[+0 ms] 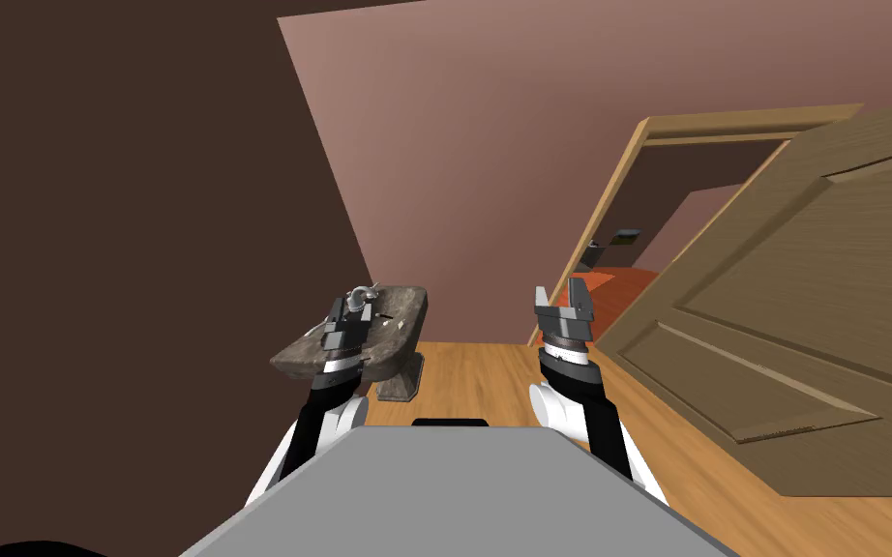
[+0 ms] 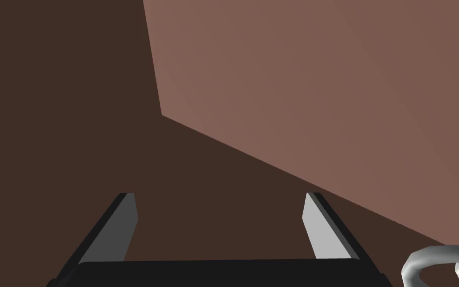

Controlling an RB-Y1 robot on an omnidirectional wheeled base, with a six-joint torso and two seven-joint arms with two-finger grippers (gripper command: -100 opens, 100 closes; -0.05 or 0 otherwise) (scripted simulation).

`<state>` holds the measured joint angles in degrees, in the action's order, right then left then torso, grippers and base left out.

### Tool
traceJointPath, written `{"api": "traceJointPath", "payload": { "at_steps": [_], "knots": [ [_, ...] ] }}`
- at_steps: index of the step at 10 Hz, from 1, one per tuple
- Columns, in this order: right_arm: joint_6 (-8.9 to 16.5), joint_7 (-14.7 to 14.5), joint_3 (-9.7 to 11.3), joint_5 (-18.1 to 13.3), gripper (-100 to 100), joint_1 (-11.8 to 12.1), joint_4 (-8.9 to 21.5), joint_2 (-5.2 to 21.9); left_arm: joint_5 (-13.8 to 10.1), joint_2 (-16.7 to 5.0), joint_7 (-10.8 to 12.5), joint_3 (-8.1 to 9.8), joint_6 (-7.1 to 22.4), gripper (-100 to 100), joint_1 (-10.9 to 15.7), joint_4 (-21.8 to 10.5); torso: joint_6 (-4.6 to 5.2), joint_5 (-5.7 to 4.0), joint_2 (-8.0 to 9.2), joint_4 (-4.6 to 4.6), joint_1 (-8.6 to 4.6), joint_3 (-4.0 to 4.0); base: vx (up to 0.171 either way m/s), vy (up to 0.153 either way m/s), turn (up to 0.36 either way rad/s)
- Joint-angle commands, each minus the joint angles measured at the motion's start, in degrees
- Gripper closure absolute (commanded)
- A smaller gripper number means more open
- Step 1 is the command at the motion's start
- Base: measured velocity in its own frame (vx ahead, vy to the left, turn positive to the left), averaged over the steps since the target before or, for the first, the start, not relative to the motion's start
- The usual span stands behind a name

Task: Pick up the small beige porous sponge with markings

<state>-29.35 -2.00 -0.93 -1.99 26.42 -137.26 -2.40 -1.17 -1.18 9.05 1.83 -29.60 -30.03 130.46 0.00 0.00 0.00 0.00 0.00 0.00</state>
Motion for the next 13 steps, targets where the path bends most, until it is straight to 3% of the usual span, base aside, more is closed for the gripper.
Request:
{"api": "traceJointPath", "payload": {
  "at_steps": [1, 6, 7, 9, 12, 13],
  "knots": [
    [0.0, 0.0, 0.0, 0.0, 0, 0.0, 0.0, 0.0, -1.7, -2.4, 0.6, 0.86, 2.4, -100, -0.4, -0.2, 0.00, 0.00, 0.00, 0.00, 0.00, 0.00, 0.036, -0.014, 0.138],
    [0.0, 0.0, 0.0, 0.0, 0, 0.0, 0.0, 0.0, -6.8, -7.8, 2.6, 3.80, 10.1, -100, -1.9, 0.1, -0.02, -0.02, -0.30, -0.07, -0.12, -0.17, 0.077, -0.037, 0.120],
    [0.0, 0.0, 0.0, 0.0, 0, 0.0, 0.0, 0.0, -6.8, -7.8, 2.6, 3.80, 10.3, -100, -1.9, 0.1, -0.01, -0.03, -0.34, -0.08, -0.16, -0.20, 0.061, -0.036, 0.045],
    [0.0, 0.0, 0.0, 0.0, 0, 0.0, 0.0, 0.0, -9.3, -10.3, 3.6, 5.55, 14.1, -100, -2.8, 0.7, -0.01, -0.02, -0.24, -0.06, -0.08, -0.14, 0.058, -0.035, 0.111],
    [0.0, 0.0, 0.0, 0.0, 0, 0.0, 0.0, 0.0, -10.7, -11.6, 4.1, 6.54, 16.9, -100, -3.2, 1.2, -0.01, -0.03, -0.23, -0.05, -0.14, -0.13, 0.053, -0.040, 0.086],
    [0.0, 0.0, 0.0, 0.0, 0, 0.0, 0.0, 0.0, -12.1, -12.9, 4.7, 7.59, 19.2, -100, -3.7, 1.6, 0.01, -0.03, -0.21, -0.05, -0.11, -0.13, 0.066, -0.031, 0.089]
  ]
}}
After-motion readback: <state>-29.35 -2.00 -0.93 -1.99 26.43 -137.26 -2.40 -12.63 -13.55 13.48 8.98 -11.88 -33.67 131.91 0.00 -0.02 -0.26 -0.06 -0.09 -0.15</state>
